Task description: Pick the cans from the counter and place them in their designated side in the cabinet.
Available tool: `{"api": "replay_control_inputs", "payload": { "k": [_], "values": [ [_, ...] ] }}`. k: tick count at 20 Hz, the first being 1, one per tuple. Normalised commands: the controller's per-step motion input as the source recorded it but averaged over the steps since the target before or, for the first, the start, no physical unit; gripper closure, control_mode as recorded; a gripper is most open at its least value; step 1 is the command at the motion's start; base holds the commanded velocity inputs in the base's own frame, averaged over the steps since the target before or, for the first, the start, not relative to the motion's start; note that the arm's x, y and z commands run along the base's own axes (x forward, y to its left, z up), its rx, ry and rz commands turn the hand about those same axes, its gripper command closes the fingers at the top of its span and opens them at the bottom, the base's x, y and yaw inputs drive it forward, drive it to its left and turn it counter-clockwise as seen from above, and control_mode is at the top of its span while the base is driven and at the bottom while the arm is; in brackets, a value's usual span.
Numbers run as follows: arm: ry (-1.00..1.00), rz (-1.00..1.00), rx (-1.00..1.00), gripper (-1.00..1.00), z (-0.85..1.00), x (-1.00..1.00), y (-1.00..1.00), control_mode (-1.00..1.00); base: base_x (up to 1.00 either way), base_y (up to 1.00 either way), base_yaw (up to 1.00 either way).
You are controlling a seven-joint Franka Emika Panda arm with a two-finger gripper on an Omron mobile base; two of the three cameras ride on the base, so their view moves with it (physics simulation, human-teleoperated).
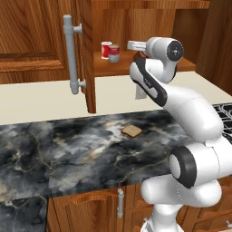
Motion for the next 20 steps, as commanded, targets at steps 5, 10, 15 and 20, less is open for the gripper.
{"api": "replay_control_inputs", "payload": {
  "k": [5,10,15,20],
  "values": [
    [0.0,0.0,0.0,1.0,0.0,0.35,0.02,-1.0,0.0,0.0,0.0],
    [0.0,0.0,0.0,1.0,0.0,0.35,0.02,-1.0,0.0,0.0,0.0],
    [0.02,0.0,0.0,1.0,0.0,0.33,0.01,-1.0,0.0,0.0,0.0],
    [0.04,0.0,0.0,1.0,0.0,0.33,0.04,-1.0,0.0,0.0,0.0]
  ]
}}
